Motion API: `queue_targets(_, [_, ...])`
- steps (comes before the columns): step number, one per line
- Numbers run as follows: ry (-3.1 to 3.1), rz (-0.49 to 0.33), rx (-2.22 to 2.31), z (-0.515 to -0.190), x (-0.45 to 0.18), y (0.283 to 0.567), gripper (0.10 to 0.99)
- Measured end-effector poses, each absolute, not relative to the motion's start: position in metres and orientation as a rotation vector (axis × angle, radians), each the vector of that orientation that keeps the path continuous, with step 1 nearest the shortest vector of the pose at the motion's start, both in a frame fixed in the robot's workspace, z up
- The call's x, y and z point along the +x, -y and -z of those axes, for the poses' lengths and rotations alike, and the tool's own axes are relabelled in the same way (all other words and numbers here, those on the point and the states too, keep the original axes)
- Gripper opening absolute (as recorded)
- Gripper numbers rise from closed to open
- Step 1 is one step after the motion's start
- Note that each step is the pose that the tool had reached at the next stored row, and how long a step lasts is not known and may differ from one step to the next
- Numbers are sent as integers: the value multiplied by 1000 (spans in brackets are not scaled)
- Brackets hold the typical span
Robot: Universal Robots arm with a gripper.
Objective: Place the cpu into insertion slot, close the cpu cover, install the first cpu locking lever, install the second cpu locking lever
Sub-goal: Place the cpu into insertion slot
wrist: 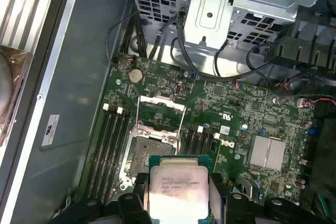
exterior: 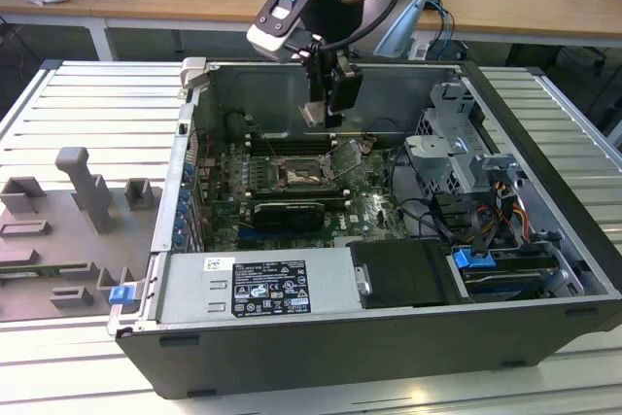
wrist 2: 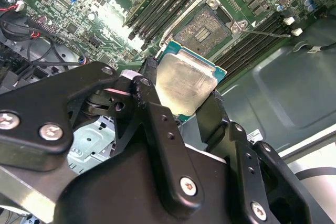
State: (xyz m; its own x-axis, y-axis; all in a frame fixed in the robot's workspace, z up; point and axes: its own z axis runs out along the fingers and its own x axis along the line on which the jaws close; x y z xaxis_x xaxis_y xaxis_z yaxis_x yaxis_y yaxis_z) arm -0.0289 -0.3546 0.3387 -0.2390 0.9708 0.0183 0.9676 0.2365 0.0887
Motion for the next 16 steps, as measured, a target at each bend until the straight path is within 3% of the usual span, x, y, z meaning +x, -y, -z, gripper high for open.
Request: queue_targets(16, [-2426, -125, 1927, -332, -29, 355, 541])
